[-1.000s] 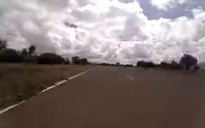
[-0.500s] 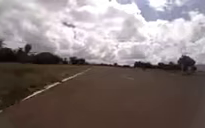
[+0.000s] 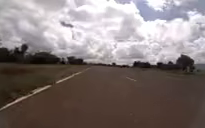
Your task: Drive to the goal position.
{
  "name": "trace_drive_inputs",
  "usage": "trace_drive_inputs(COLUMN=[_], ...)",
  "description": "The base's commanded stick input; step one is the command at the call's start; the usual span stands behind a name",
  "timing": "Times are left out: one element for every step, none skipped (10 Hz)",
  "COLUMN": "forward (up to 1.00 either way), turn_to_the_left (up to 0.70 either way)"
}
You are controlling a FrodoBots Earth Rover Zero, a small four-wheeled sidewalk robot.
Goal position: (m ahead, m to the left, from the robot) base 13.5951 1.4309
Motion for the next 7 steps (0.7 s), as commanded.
trace_drive_inputs(forward=[1.0, 1.0, 1.0, 1.0, 1.0, 1.0, 1.0], turn_to_the_left=[-0.14, 0.0, 0.0, 0.0, 0.0, 0.0, 0.0])
